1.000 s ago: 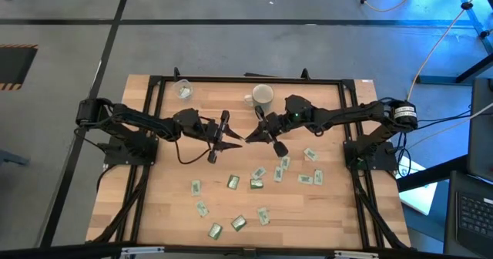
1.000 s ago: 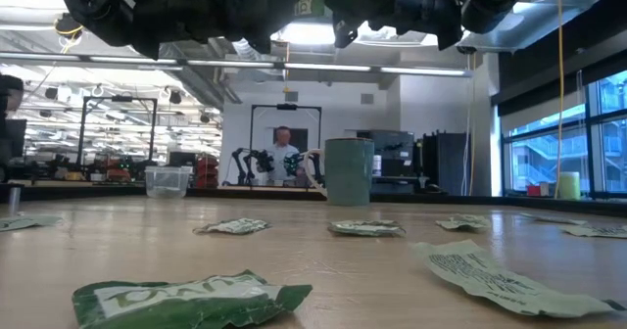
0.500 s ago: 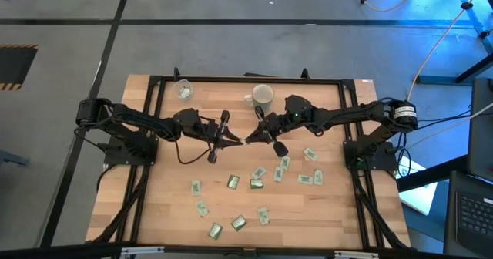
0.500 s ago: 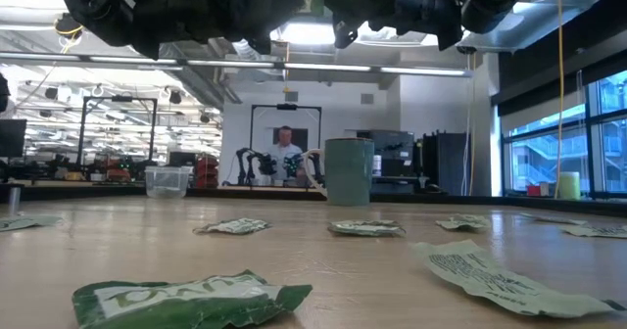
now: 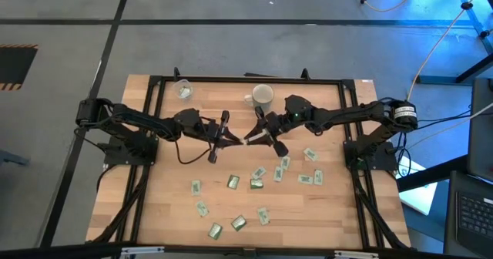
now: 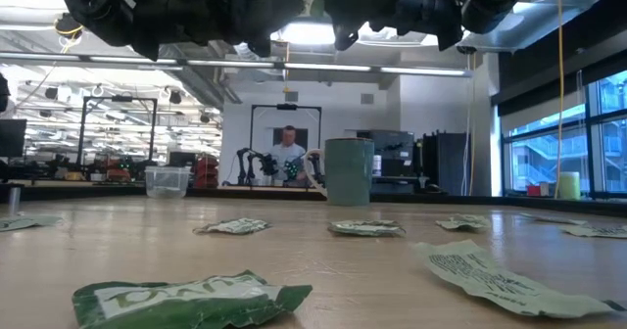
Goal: Pick and place Stevia / Truvia into bins
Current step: Put the truvia packet into the transparent bin
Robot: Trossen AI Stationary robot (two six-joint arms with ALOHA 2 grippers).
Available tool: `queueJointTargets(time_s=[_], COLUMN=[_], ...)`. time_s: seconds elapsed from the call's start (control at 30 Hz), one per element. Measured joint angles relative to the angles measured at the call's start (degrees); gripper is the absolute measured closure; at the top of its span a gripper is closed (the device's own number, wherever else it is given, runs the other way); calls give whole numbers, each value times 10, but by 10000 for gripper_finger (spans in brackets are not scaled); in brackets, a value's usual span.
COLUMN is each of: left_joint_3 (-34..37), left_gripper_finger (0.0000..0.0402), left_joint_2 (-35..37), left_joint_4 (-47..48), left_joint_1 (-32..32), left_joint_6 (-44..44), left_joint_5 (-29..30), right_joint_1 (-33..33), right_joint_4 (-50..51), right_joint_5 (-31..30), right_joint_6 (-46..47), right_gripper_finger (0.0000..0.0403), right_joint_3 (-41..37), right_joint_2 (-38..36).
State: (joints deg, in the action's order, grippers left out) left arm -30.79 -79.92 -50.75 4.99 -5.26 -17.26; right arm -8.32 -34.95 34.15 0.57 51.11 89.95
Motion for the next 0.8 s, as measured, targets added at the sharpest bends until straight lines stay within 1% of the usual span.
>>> queueJointTargets(time_s=[0.1, 0.23, 0.27, 0.4, 0.5, 0.67, 0.73, 0.8], left_joint_3=[0, 0, 0, 0, 0, 0, 0, 0], left_gripper_finger=[396, 397, 397, 397, 397, 397, 397, 397], left_joint_2=[0, 0, 0, 0, 0, 1, 7, 17], left_joint_4=[1, 28, 31, 40, 49, 69, 88, 123], left_joint_1=[0, 0, 0, 0, 1, 2, 2, 2], left_joint_6=[0, 0, 0, 0, 0, 0, 0, 0], left_joint_5=[15, 64, 75, 102, 114, 158, 187, 224], right_joint_1=[0, -5, -7, -22, -30, -31, -32, -37], right_joint_4=[3, 27, 44, 182, 264, 348, 370, 364], right_joint_5=[10, 49, 50, 47, 27, -61, -88, -91], right_joint_6=[21, 20, 16, -30, -54, -81, -88, -93], right_gripper_finger=[295, 293, 293, 293, 293, 293, 293, 293], right_joint_3=[0, -1, 0, 0, 0, 0, -1, -16], right_joint_2=[-3, -27, -36, -76, -99, -122, -123, -123])
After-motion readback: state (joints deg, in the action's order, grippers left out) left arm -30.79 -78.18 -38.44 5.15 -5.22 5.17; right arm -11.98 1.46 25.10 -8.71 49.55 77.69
